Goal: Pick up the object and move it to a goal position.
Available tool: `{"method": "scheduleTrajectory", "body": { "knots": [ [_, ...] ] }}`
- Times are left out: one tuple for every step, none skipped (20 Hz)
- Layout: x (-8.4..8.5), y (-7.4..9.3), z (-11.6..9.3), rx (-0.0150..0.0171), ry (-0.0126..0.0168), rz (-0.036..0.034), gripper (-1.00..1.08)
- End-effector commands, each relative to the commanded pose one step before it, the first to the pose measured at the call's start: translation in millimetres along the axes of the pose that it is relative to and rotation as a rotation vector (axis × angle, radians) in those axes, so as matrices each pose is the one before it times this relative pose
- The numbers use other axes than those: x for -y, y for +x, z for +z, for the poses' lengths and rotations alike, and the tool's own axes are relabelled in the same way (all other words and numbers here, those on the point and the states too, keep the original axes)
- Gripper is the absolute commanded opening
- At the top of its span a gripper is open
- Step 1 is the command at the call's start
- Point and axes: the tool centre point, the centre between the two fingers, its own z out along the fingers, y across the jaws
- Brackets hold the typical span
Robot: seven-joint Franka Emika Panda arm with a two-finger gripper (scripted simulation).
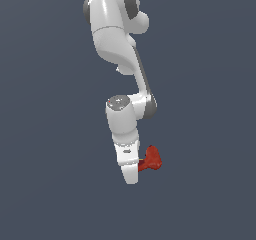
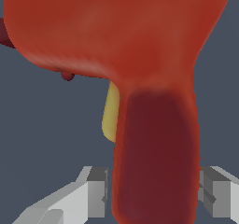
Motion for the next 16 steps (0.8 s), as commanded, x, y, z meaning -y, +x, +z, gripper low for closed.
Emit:
{"method": "scheduleTrajectory", "body": {
  "knots": [
    [-17.59,4.85,-6.93,-0.02478,-0.06801,-0.03516,-1.00],
    [-5.28,1.68,-1.48,-0.00936,-0.02175,-0.01220,-1.00],
    [-5.00,1.59,-1.40,-0.00889,-0.02055,-0.01153,-1.00],
    [-4.70,1.52,-1.31,-0.00842,-0.01928,-0.01085,-1.00],
    [-4.39,1.47,-1.22,-0.00803,-0.01801,-0.01024,-1.00],
    [-4.06,1.43,-1.11,-0.00765,-0.01667,-0.00962,-1.00],
    [-3.71,1.37,-0.99,-0.00720,-0.01523,-0.00893,-1.00],
    [-3.34,1.28,-0.87,-0.00661,-0.01371,-0.00812,-1.00],
    [-2.99,1.16,-0.78,-0.00598,-0.01227,-0.00730,-1.00],
    [-2.65,1.03,-0.68,-0.00533,-0.01086,-0.00648,-1.00],
    [-2.32,0.93,-0.60,-0.00471,-0.00949,-0.00569,-1.00],
    [-1.98,0.81,-0.50,-0.00410,-0.00810,-0.00491,-1.00],
    [-1.63,0.71,-0.39,-0.00352,-0.00671,-0.00415,-1.00],
    [-1.29,0.63,-0.30,-0.00297,-0.00533,-0.00341,-1.00],
    [-0.93,0.54,-0.18,-0.00242,-0.00392,-0.00267,-1.00],
    [-0.58,0.46,-0.07,-0.00190,-0.00253,-0.00195,-1.00]
  ]
}}
